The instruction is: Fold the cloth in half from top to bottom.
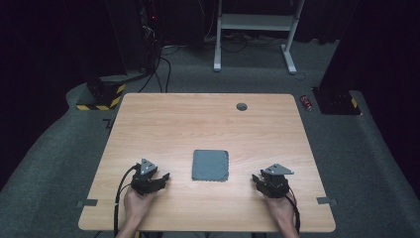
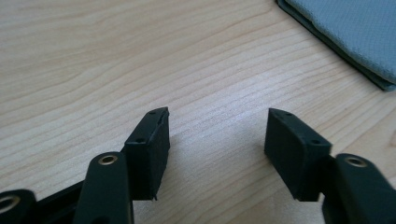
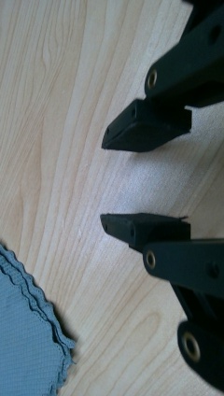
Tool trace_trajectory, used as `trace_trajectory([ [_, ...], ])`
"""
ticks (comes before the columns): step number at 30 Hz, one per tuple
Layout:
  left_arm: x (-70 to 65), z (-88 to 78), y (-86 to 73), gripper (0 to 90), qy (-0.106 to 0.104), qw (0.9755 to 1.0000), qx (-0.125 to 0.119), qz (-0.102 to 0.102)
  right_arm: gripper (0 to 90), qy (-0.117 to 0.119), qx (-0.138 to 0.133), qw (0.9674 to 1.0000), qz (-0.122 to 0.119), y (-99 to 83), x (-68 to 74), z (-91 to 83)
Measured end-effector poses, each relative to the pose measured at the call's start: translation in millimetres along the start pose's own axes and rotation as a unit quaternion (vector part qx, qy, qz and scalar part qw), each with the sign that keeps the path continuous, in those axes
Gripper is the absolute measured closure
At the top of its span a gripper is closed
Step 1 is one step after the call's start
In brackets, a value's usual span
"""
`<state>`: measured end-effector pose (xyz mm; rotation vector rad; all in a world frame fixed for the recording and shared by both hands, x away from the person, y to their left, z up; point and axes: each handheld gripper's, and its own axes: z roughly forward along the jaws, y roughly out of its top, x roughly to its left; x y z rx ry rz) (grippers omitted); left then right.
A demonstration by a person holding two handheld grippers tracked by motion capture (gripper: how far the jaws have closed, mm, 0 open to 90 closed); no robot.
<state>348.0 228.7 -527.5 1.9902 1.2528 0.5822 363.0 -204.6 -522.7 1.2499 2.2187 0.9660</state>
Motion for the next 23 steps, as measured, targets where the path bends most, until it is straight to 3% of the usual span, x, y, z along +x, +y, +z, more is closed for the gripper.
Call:
trace_trajectory([
  [2, -0.2, -0.1, -0.1, 39.5, 0.001, 1.0000, 0.000, -0.002, 53.5, 0.000, 0.000, 1.0000, -0.001, -0.1, 0.2, -0.1],
  [4, -0.2, 0.1, -0.2, 38.3, 0.004, 1.0000, 0.000, -0.005, 46.2, 0.006, 0.003, 1.0000, -0.003, -0.2, 1.1, 0.1],
  [23, -1.5, 0.5, -0.3, 32.2, -0.001, 1.0000, 0.002, -0.004, 39.7, 0.003, 0.006, 1.0000, 0.001, 0.0, 2.1, 0.6],
])
